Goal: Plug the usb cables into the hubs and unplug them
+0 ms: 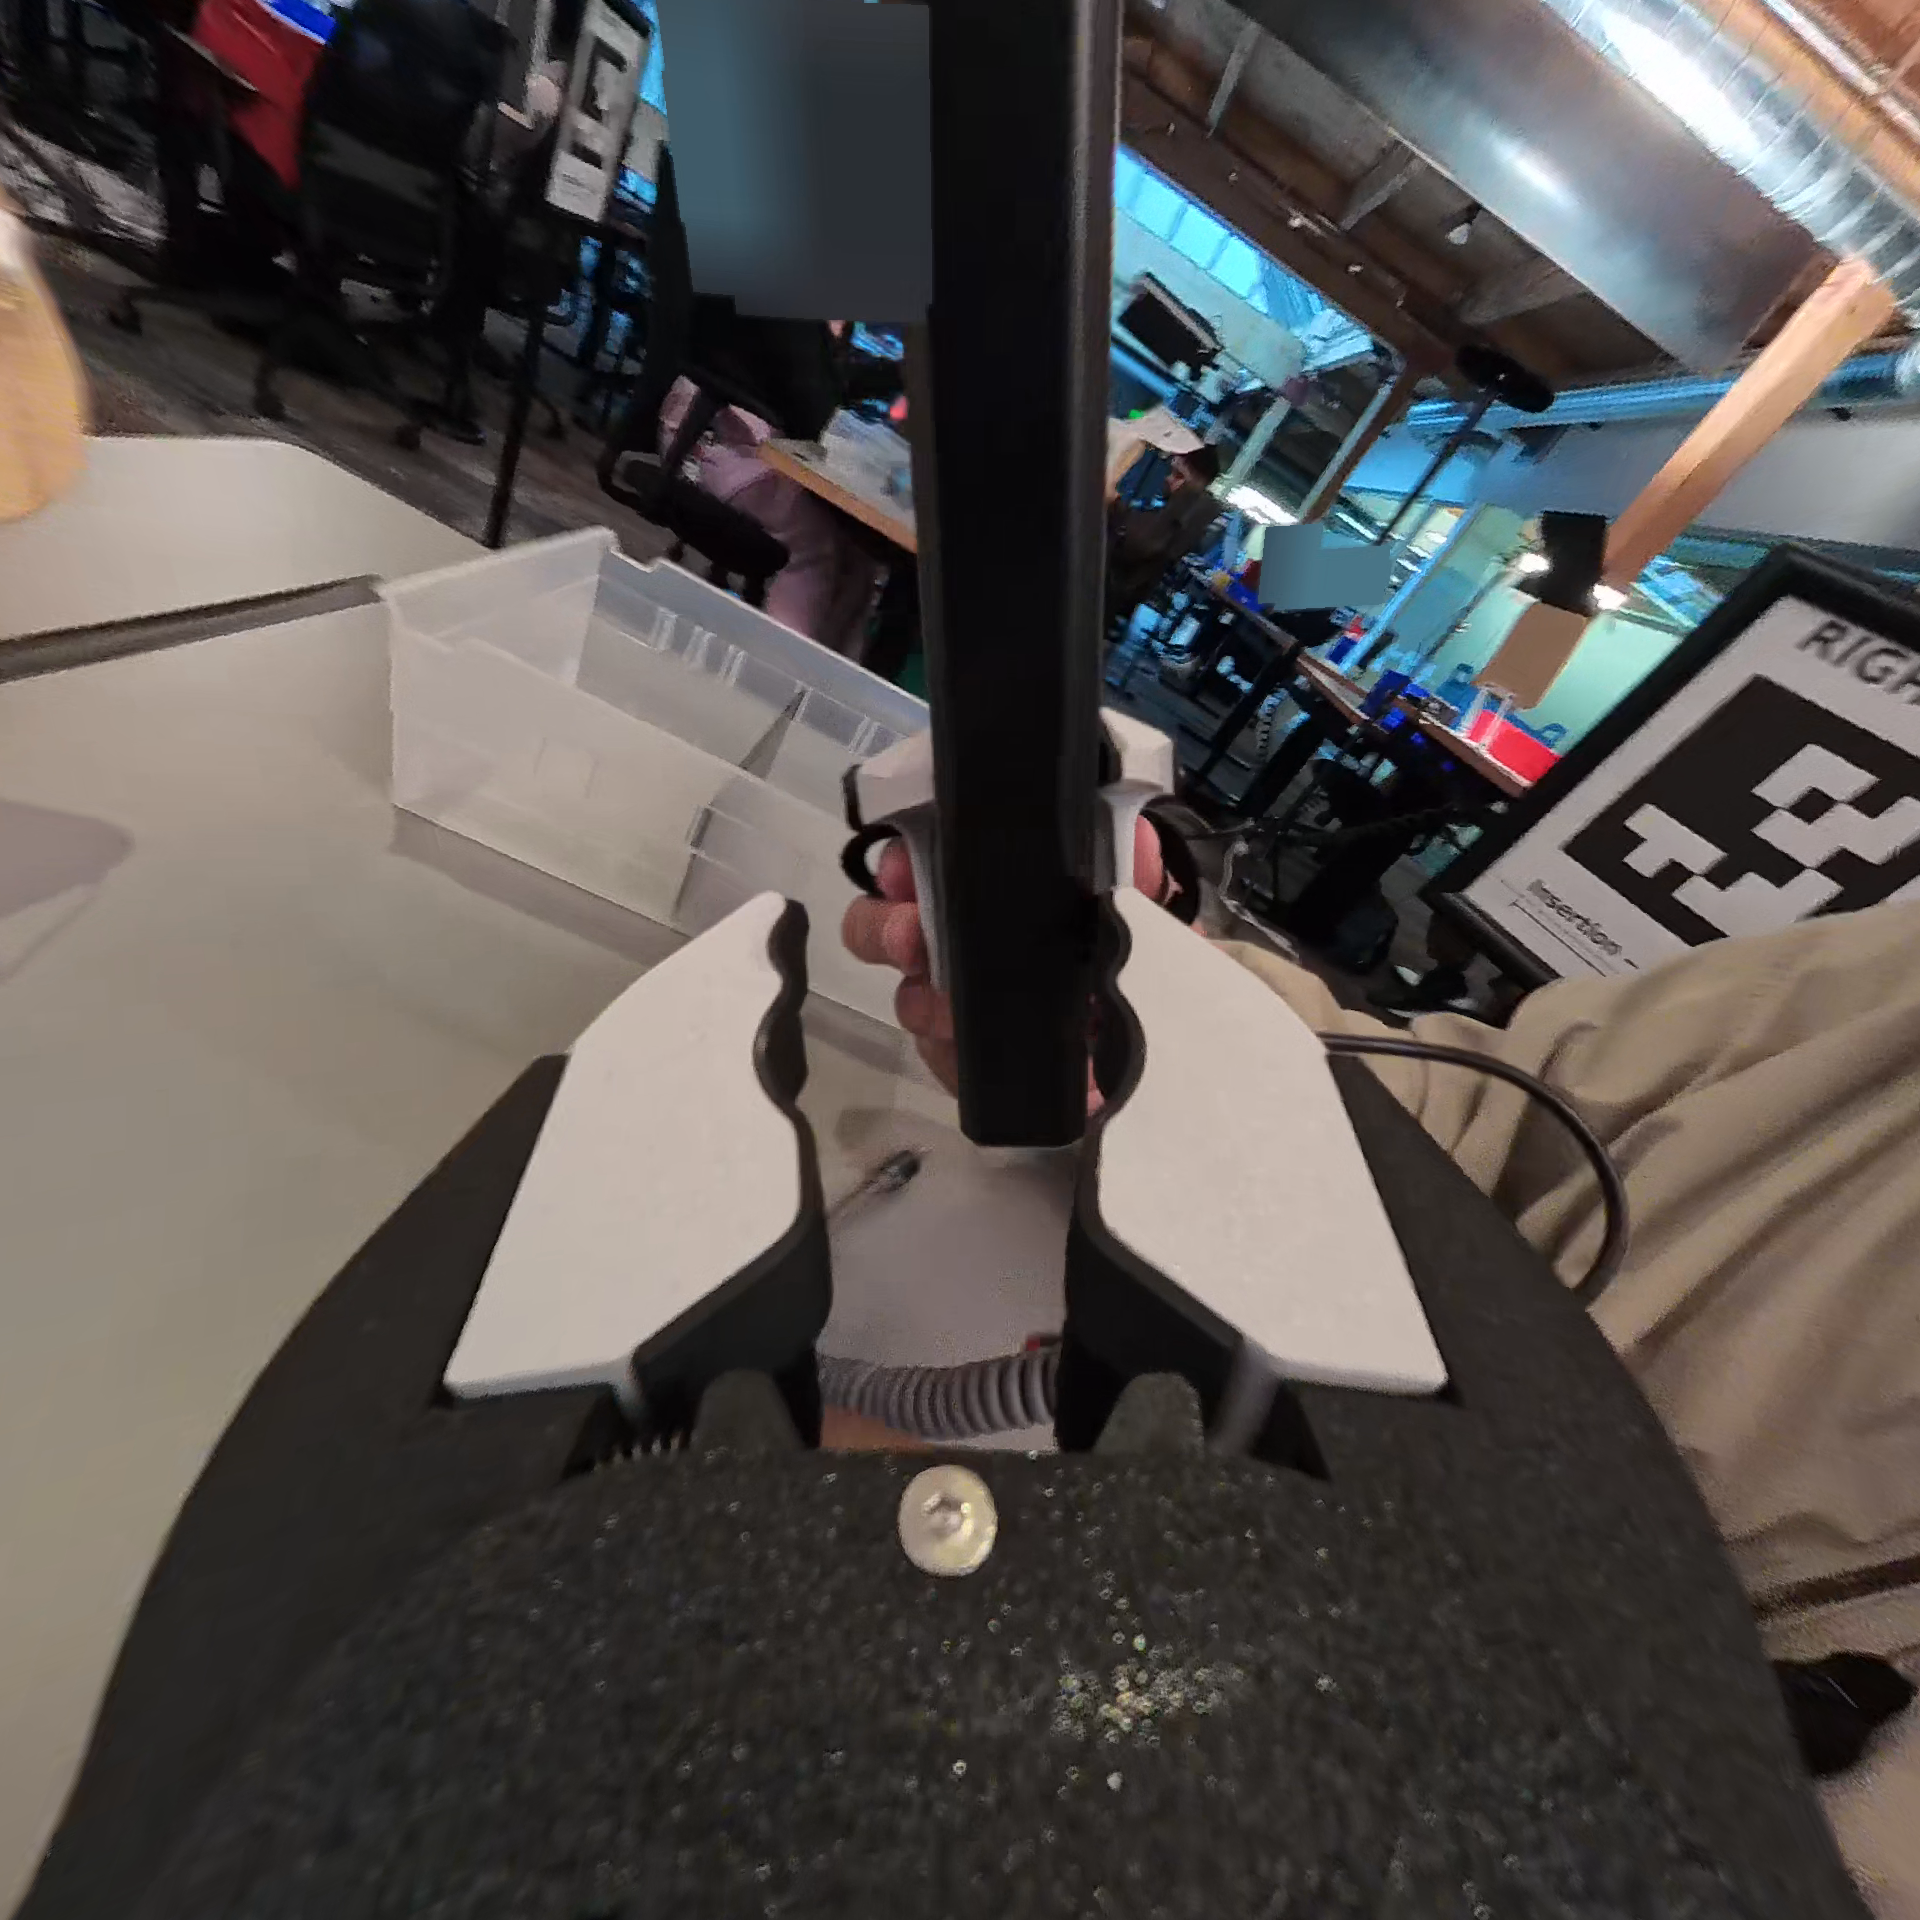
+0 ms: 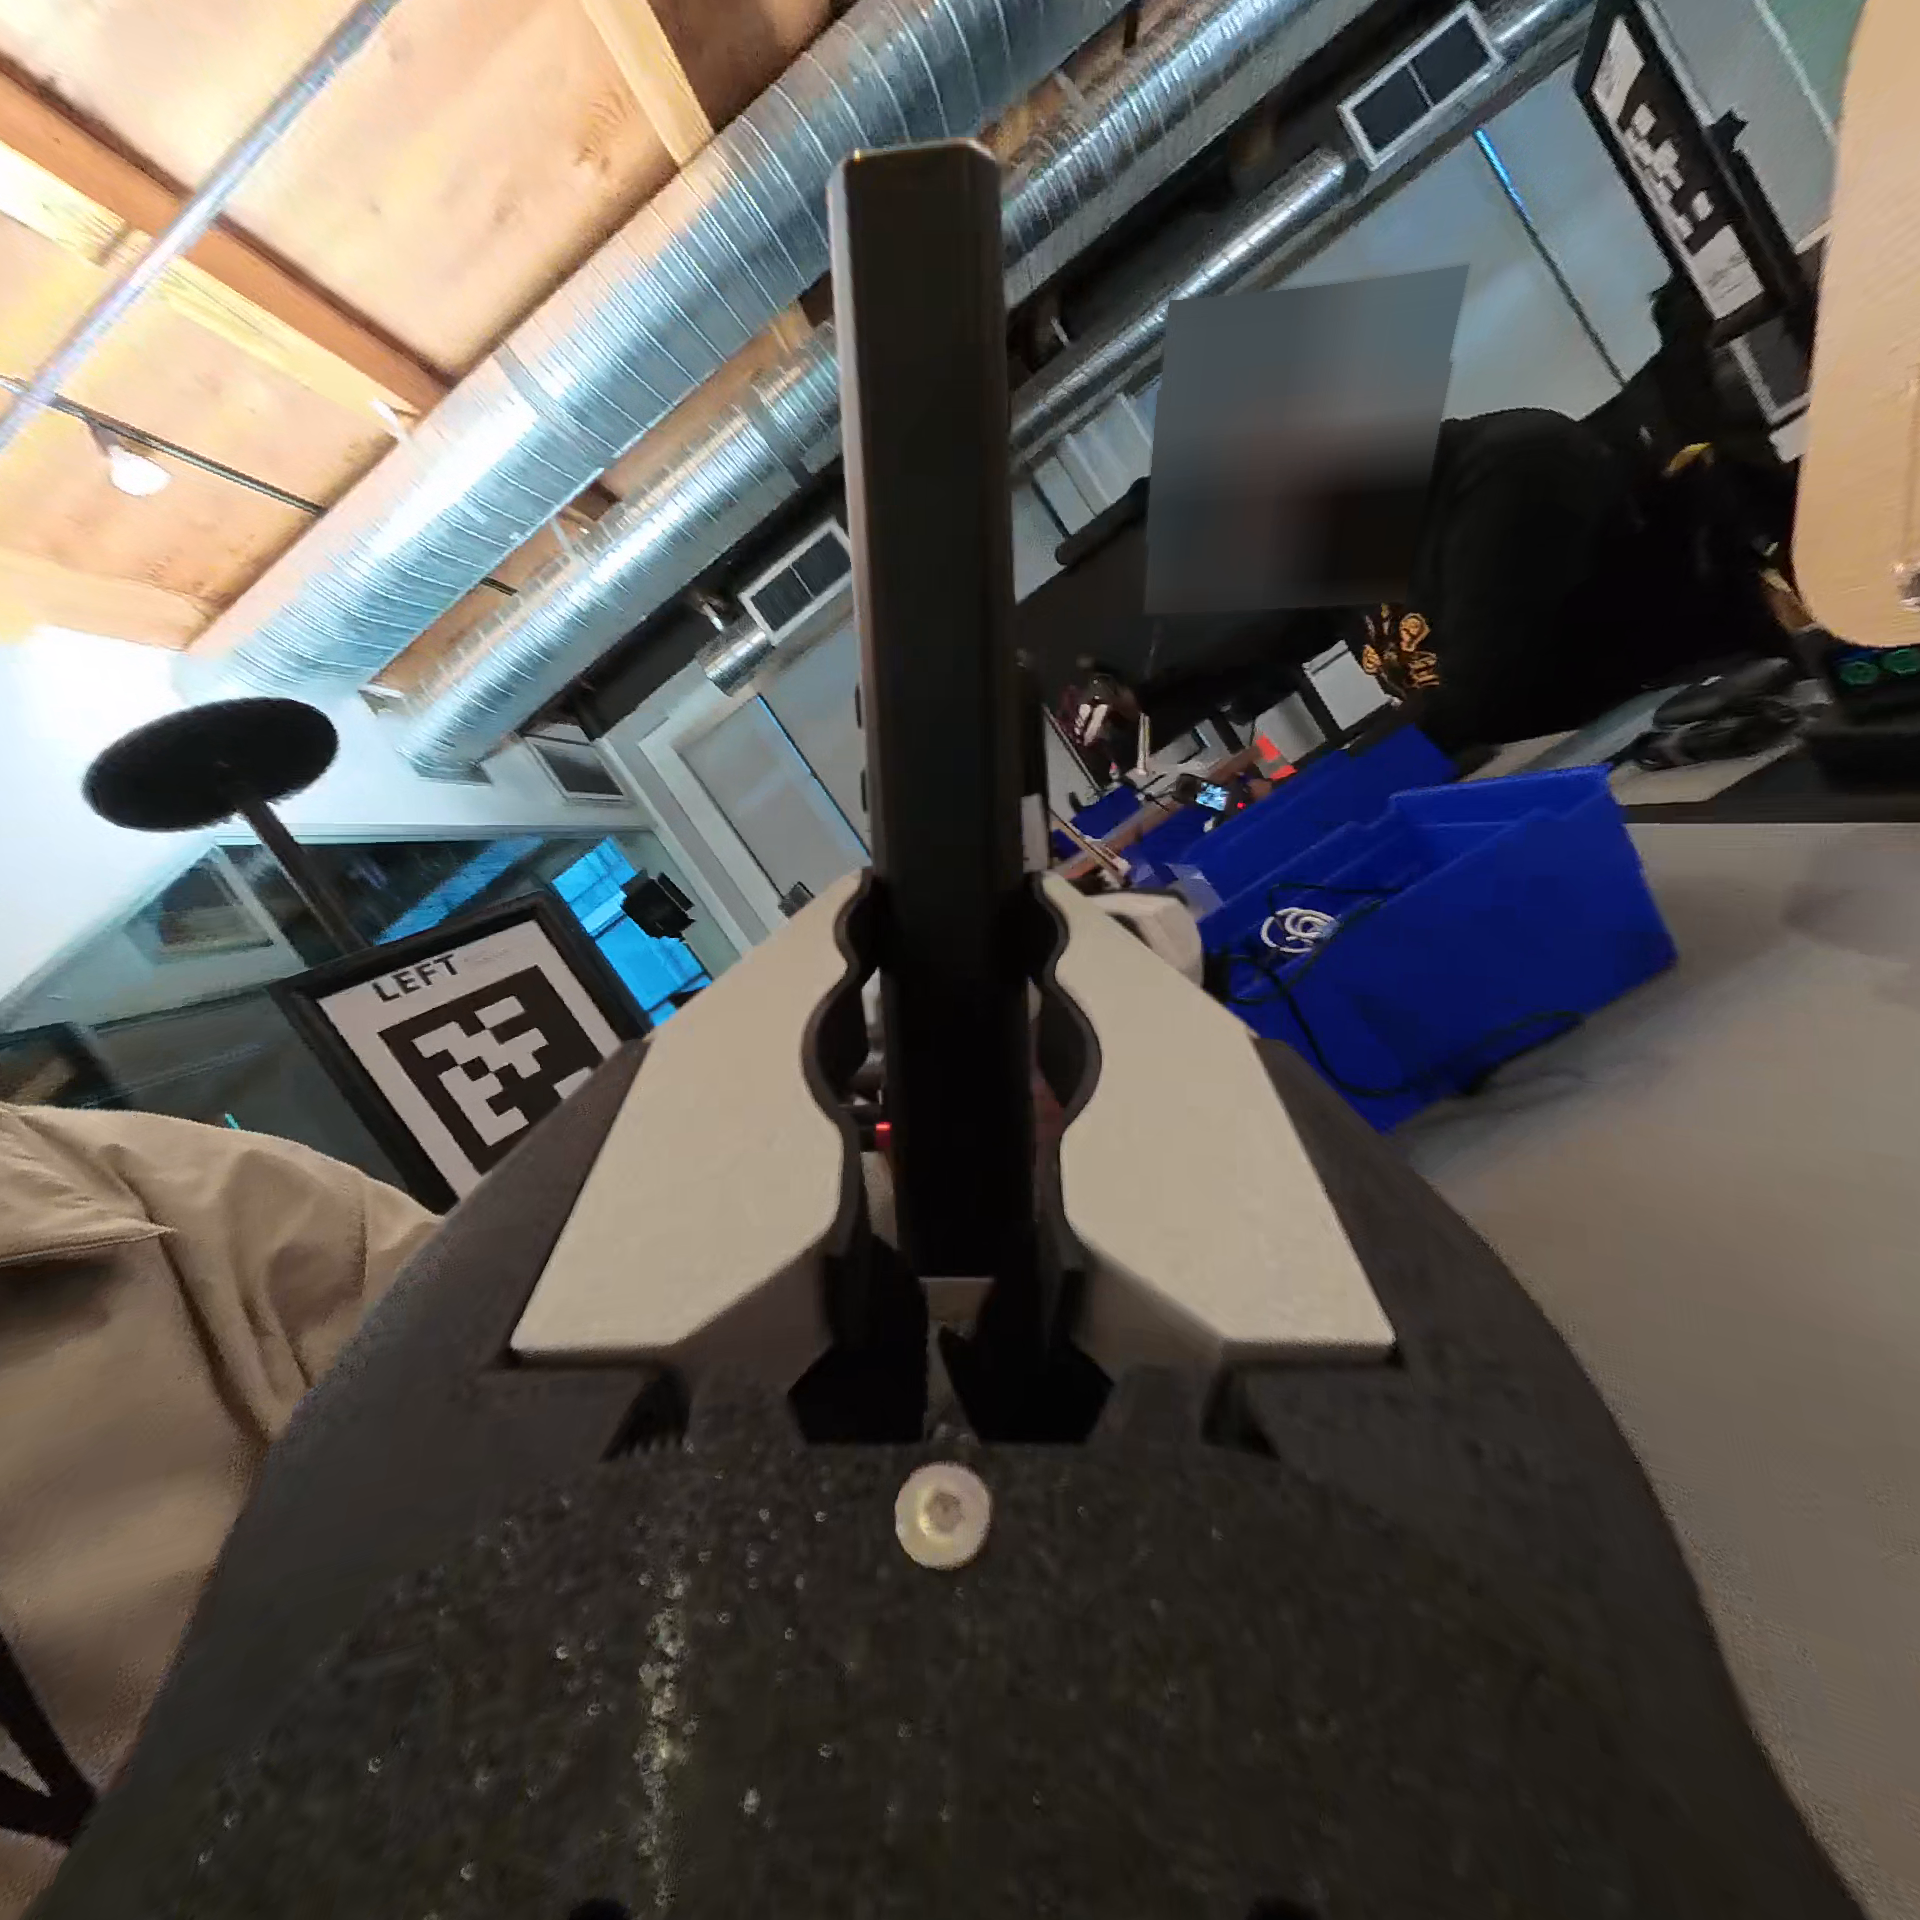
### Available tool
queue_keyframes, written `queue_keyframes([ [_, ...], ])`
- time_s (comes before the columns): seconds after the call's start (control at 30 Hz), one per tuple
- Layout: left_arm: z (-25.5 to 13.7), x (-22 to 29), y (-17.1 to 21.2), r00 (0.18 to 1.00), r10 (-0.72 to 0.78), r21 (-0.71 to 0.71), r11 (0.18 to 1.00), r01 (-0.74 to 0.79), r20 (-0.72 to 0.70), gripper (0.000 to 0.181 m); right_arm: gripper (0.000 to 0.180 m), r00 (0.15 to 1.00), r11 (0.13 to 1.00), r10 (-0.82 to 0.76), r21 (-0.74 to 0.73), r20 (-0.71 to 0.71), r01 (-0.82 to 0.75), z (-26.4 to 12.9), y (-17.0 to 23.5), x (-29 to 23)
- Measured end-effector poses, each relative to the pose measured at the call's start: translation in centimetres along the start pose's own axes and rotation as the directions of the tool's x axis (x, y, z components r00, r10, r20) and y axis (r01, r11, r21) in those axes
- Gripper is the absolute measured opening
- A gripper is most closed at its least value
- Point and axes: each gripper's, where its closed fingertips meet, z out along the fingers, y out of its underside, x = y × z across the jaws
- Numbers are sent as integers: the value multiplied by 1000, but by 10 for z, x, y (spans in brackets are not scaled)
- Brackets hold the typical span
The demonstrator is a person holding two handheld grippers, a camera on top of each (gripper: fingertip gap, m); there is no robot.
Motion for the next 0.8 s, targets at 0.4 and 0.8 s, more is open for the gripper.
queue_keyframes([
  [0.4,0,-16,-3,981,105,40,993,-113,162,28,48,957,972,-209,-149,-199,181,-6,-10,10],
  [0.8,-81,-75,6,660,-19,159,975,-152,751,28,36,525,614,-767,-658,-368,435,17,53,20],
])
